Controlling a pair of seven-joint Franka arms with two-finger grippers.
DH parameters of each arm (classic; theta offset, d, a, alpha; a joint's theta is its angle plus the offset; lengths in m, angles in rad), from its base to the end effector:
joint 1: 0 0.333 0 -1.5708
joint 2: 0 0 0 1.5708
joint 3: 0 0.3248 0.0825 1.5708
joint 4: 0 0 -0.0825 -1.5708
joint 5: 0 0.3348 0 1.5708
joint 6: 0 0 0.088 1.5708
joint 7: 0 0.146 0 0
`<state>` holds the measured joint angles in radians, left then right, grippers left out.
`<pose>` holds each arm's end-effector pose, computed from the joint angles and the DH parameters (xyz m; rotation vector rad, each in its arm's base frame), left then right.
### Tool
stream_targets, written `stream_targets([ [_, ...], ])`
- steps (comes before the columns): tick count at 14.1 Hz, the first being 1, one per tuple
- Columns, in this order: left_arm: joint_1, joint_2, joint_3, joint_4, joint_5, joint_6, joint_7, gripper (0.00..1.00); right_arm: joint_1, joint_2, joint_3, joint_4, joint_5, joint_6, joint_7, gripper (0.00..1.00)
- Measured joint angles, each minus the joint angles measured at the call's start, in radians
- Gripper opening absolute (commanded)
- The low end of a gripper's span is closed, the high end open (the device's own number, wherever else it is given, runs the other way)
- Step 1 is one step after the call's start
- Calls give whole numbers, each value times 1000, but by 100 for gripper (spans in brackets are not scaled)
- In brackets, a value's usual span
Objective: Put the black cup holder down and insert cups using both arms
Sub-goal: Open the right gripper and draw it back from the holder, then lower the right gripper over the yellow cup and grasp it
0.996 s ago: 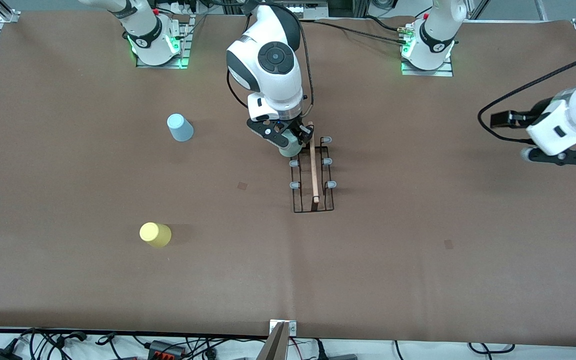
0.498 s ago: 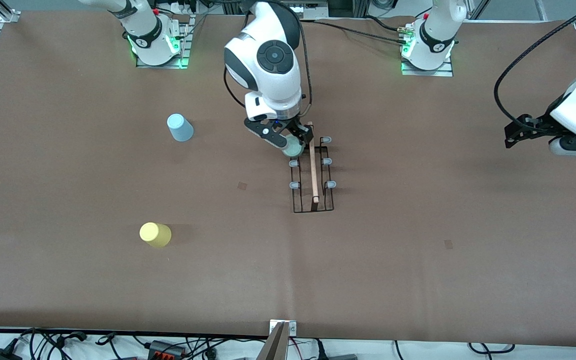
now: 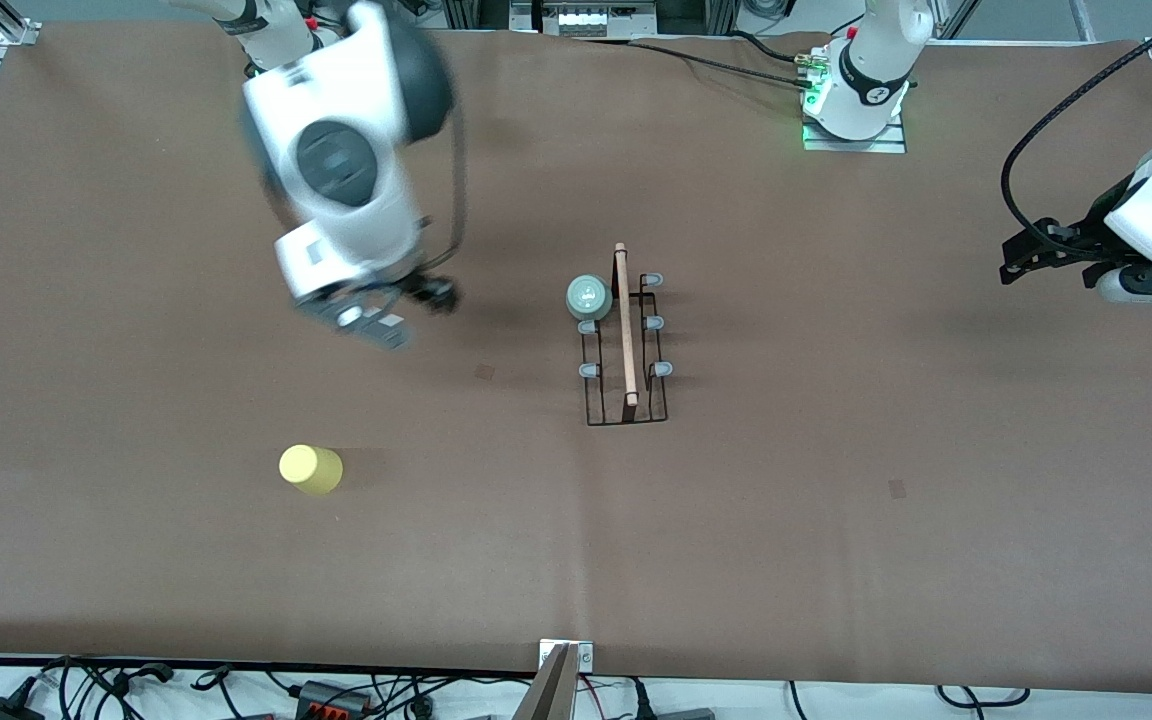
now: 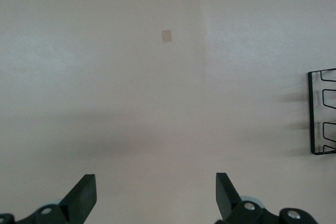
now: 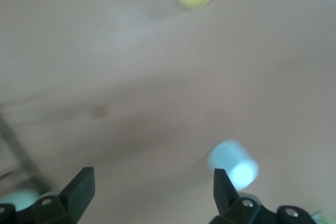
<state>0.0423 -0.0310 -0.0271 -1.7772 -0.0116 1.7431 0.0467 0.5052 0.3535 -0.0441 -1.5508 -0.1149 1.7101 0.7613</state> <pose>0.5040 0.0060 0.5367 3.1306 -0.0461 -0.0044 0.5353 0.2523 0.4185 2.8965 -0.3962 -0.1256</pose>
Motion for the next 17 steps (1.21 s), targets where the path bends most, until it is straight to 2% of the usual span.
stream_targets([
  [2,-2,0,-2,10,0,-22,-3,100,-90,11,-1,-42,-44,35,-154,100],
  [4,-4,0,-5,17,0,-42,-21,100,-169,18,-2,-77,-49,110,-277,100],
  [8,-5,0,-6,33,0,-60,-28,100,-277,18,-1,-213,-50,438,-451,100],
  [11,-5,0,-6,43,0,-67,-29,100,-295,33,0,-299,-50,639,-472,100],
  [17,-5,1,-6,45,0,-75,-30,100,-304,121,3,-302,-50,843,-520,100],
])
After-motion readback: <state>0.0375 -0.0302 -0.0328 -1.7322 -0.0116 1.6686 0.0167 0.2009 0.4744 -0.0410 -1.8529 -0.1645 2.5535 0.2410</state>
